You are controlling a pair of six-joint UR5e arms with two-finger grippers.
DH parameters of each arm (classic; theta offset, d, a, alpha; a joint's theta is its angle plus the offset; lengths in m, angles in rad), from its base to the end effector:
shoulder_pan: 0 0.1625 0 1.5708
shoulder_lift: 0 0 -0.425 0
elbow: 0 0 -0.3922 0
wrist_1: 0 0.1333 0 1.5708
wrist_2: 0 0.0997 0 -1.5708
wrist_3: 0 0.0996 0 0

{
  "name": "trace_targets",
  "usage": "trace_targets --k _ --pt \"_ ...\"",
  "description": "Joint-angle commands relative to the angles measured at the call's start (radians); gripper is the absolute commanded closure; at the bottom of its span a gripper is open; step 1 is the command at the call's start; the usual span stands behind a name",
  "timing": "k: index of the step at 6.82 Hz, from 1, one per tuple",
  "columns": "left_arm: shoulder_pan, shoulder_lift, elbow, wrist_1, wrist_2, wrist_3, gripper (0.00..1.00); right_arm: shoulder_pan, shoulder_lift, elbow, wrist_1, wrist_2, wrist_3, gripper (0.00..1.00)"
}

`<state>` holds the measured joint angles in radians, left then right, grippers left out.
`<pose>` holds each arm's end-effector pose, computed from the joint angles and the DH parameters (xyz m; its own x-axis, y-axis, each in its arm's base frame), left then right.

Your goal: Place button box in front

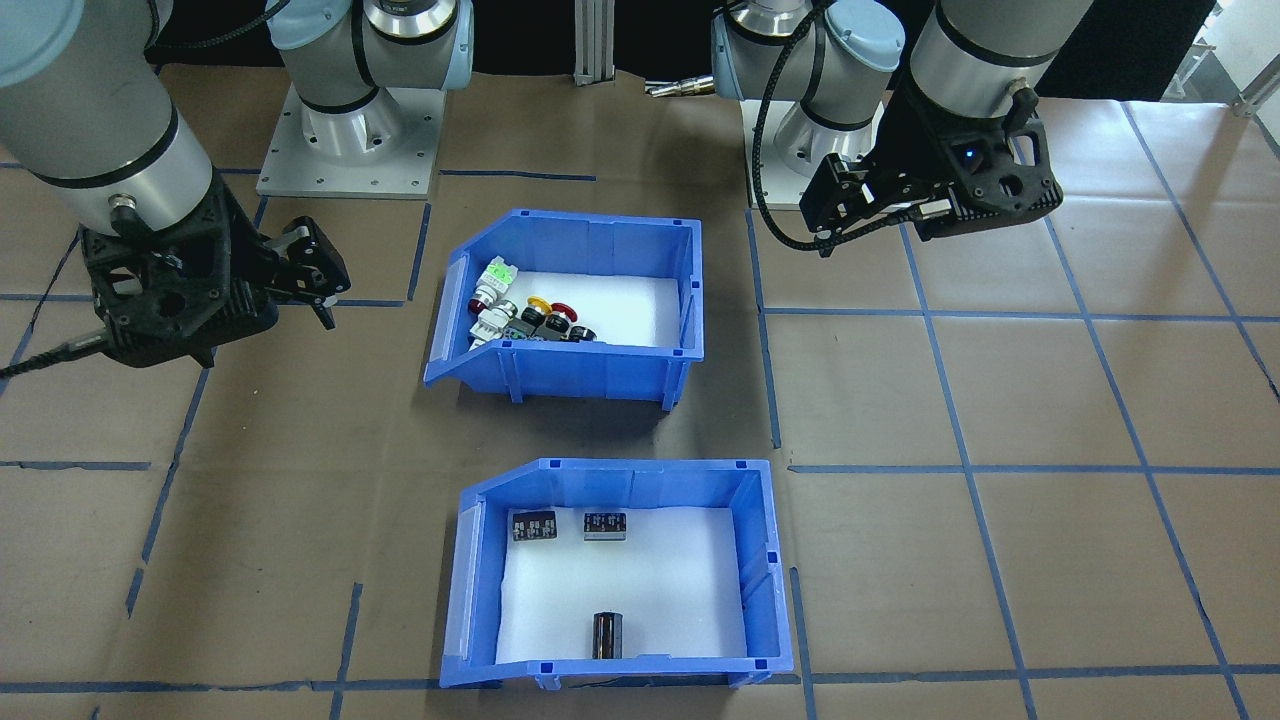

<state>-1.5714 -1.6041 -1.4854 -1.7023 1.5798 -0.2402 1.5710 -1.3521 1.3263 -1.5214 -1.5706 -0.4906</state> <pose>-0.1327 -0.4972 0.5005 -0.9714 -0.2359 -0.0276 -0.2373 0.9685 0.0749 0.1334 -0.5816 0.4856 -0.8820 -0.4712 -0.0113 -0.4713 0.8817 0.0207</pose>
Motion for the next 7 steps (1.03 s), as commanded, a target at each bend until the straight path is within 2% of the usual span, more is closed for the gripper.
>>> trace_targets --k 1,2,4,6,7 --pt "-0.010 -0.025 -0.001 0.004 -0.013 -0.234 0.01 0.015 0.045 -0.025 -0.050 0.001 -0.318 0.00" --pt "-0.019 -0.010 -0.015 0.001 -0.015 -0.380 0.01 0.038 0.068 -0.039 -0.058 0.001 -0.403 0.00" --pt "-0.111 0.029 -0.108 0.019 -0.012 -0.805 0.00 0.131 0.137 -0.096 -0.065 0.004 -0.571 0.00" --pt "-0.223 0.045 -0.171 0.029 -0.012 -1.159 0.00 0.226 0.223 -0.168 -0.078 0.004 -0.611 0.00" --pt "-0.280 0.053 -0.209 0.055 -0.012 -1.241 0.00 0.288 0.279 -0.203 -0.115 0.001 -0.617 0.00"
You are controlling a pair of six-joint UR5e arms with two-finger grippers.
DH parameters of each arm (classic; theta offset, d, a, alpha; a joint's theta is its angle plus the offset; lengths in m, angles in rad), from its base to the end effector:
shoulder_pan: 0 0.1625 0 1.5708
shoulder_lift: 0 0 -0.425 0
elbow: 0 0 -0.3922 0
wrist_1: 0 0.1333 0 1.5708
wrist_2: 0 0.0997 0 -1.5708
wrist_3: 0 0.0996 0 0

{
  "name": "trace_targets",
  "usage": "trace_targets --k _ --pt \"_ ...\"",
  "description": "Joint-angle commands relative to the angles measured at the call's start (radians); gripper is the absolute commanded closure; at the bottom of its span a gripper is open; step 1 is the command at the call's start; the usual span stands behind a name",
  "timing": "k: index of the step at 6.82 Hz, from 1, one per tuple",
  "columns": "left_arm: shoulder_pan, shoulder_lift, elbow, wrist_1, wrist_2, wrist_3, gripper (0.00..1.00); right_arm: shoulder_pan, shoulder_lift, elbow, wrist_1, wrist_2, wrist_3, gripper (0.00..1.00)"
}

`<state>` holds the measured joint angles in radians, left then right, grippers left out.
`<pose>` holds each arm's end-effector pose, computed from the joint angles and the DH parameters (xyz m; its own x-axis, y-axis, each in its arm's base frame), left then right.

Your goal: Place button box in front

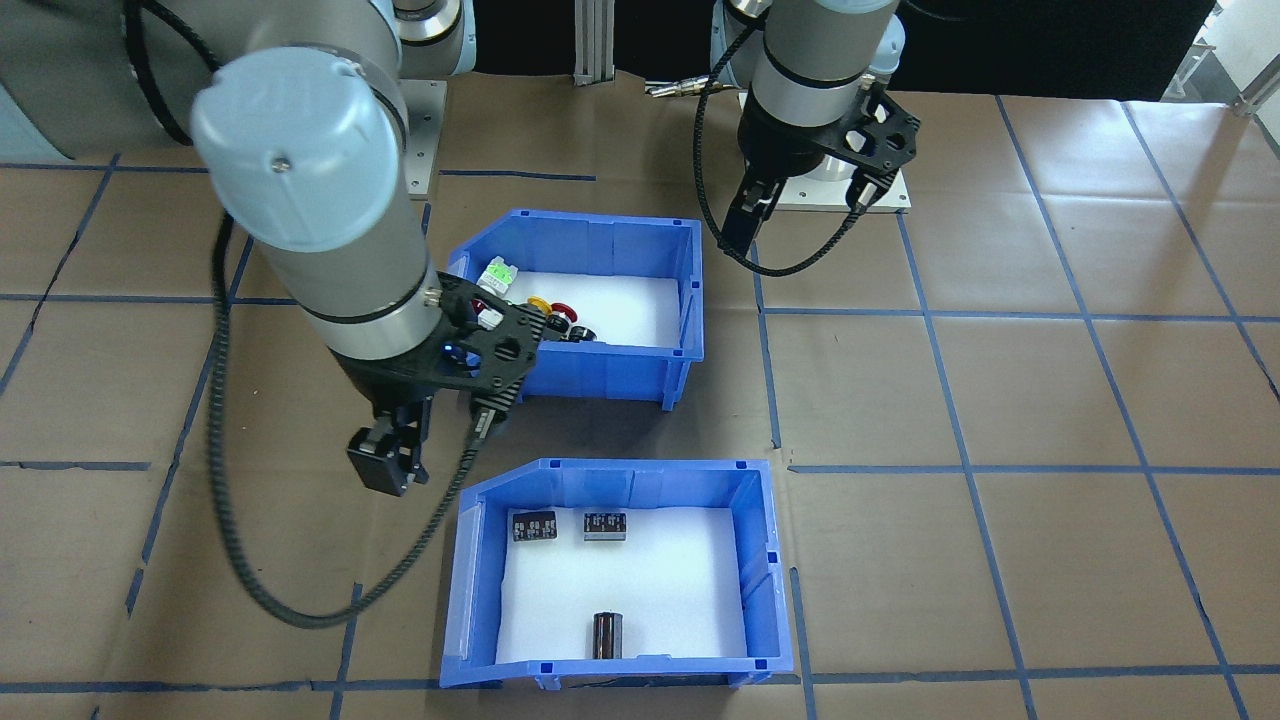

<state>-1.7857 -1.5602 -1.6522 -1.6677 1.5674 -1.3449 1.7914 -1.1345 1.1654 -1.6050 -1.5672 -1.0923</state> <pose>-0.2305 -0.4291 0.4449 -0.4238 -0.8912 -0.1619 -0.9052 0.4230 0.0406 0.2774 -0.6261 0.4363 -0.2550 -0.9669 0.0013 -0.9669 0.2550 -0.0047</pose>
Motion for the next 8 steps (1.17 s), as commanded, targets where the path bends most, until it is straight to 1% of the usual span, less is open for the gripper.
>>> trace_targets --k 1,2,3,4,5,6,7,8 --pt "-0.081 0.031 -0.091 0.063 -0.044 -0.204 0.00 0.112 0.117 -0.077 -0.070 -0.010 -0.012 0.00" --pt "-0.084 0.057 -0.162 0.112 -0.097 -0.343 0.00 0.138 0.163 -0.120 -0.075 -0.011 -0.009 0.00" --pt "-0.087 0.087 -0.238 0.190 -0.104 -0.397 0.00 0.164 0.198 -0.147 -0.076 -0.010 -0.009 0.00" --pt "-0.090 0.106 -0.294 0.245 -0.133 -0.487 0.00 0.198 0.222 -0.151 -0.102 -0.013 0.003 0.00" --pt "-0.110 0.112 -0.319 0.272 -0.135 -0.540 0.00 0.215 0.238 -0.147 -0.110 -0.014 0.006 0.00" --pt "-0.180 0.095 -0.334 0.317 -0.133 -0.601 0.00 0.217 0.251 -0.133 -0.110 -0.007 0.008 0.00" --pt "-0.229 0.079 -0.366 0.403 -0.133 -0.629 0.00 0.226 0.271 -0.132 -0.110 -0.011 0.009 0.00" --pt "-0.239 0.084 -0.400 0.430 -0.133 -0.631 0.00 0.242 0.281 -0.112 -0.110 -0.016 0.008 0.00"
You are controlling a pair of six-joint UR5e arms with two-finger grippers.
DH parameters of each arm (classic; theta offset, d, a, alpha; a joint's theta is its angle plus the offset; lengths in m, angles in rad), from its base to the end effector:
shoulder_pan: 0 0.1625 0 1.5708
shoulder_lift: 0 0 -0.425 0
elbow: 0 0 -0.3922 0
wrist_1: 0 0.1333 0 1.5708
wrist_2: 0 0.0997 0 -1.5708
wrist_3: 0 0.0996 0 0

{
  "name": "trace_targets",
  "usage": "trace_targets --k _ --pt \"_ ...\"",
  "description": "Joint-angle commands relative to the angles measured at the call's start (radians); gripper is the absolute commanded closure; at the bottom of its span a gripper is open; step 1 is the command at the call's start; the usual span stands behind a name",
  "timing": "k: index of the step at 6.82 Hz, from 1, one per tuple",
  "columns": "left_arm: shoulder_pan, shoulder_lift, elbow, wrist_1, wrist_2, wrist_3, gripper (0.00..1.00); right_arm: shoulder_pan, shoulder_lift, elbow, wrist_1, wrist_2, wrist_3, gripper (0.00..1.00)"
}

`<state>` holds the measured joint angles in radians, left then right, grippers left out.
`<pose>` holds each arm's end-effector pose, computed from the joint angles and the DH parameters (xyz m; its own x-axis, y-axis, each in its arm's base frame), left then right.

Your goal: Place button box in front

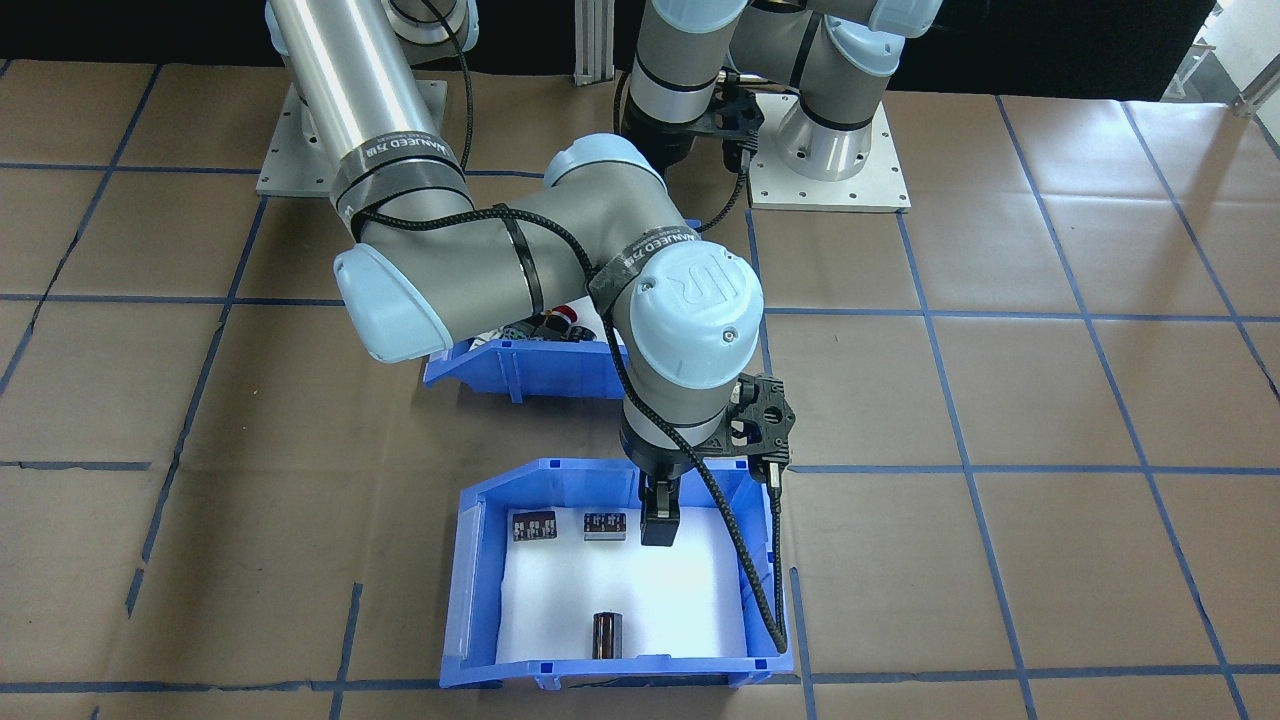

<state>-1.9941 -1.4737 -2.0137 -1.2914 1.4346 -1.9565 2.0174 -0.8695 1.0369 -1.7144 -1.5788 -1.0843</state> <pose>-0.3067 -0.3233 0.3475 -0.0385 -0.9929 -0.1125 -0.9946 0.0272 0.1006 0.4470 -0.6266 0.3199 -0.0399 -0.9991 -0.0173 -0.9990 0.0396 0.0182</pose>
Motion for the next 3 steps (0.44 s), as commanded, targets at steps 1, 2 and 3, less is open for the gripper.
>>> trace_targets --k 1,2,3 --pt "-0.034 -0.008 -0.071 0.067 0.000 -0.022 0.00 0.018 0.003 0.073 -0.014 -0.001 -0.003 0.00" --pt "-0.034 -0.014 -0.091 0.123 -0.005 -0.036 0.00 0.018 -0.002 0.125 -0.118 -0.001 0.007 0.00" --pt "-0.041 -0.013 -0.102 0.138 -0.043 -0.079 0.00 0.018 0.000 0.179 -0.182 -0.001 0.010 0.00"
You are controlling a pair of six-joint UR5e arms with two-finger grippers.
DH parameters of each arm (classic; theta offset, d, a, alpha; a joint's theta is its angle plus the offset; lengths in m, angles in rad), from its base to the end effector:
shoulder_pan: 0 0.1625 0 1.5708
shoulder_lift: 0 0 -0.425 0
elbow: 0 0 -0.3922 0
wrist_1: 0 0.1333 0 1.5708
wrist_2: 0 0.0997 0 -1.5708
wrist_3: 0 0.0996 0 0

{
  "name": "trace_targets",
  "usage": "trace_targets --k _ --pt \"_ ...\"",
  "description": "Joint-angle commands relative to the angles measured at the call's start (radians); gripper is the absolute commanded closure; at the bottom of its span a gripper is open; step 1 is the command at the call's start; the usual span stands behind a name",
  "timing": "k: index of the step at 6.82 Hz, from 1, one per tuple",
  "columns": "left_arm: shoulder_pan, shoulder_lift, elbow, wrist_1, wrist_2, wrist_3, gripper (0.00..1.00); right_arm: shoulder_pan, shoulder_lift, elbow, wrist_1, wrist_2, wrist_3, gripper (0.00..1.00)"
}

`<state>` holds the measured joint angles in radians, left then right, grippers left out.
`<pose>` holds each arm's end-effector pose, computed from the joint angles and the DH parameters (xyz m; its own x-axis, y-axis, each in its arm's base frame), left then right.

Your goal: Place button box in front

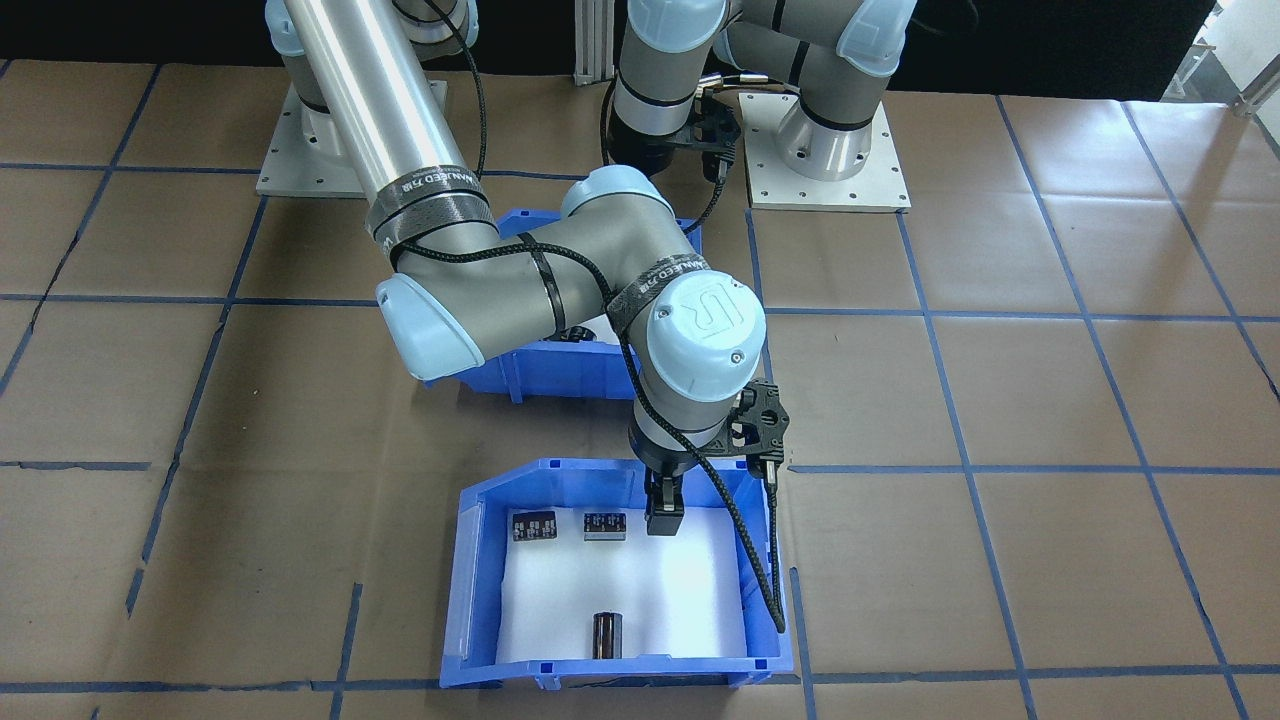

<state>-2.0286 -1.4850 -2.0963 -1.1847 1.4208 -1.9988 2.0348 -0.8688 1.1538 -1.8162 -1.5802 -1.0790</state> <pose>-0.3154 -0.3048 0.3153 -0.0319 -0.9933 -0.1107 -0.9933 0.0193 0.1135 0.4525 -0.6083 0.2733 -0.0280 -0.9991 -0.0305 -0.9993 0.0272 0.0270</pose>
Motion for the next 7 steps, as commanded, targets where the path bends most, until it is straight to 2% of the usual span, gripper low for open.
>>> trace_targets --k 1,2,3,5,6,7 --pt "-0.015 -0.006 -0.040 0.062 -0.034 -0.038 0.00 0.001 -0.006 0.096 -0.145 -0.004 0.007 0.00" --pt "-0.018 -0.015 -0.094 0.121 -0.033 -0.038 0.00 0.001 -0.012 0.104 -0.156 -0.006 0.030 0.00" --pt "-0.018 -0.024 -0.134 0.193 -0.033 -0.041 0.01 0.001 -0.024 0.101 -0.155 -0.006 0.048 0.09" --pt "-0.021 -0.055 -0.146 0.229 -0.034 -0.046 0.08 0.001 -0.039 0.095 -0.143 -0.029 0.047 0.56" --pt "-0.025 -0.066 -0.145 0.240 -0.033 -0.046 0.31 0.001 -0.041 0.092 -0.143 -0.029 0.042 0.77" --pt "-0.027 -0.061 -0.145 0.267 -0.031 -0.044 0.65 0.001 -0.041 0.089 -0.143 -0.041 0.031 0.91"
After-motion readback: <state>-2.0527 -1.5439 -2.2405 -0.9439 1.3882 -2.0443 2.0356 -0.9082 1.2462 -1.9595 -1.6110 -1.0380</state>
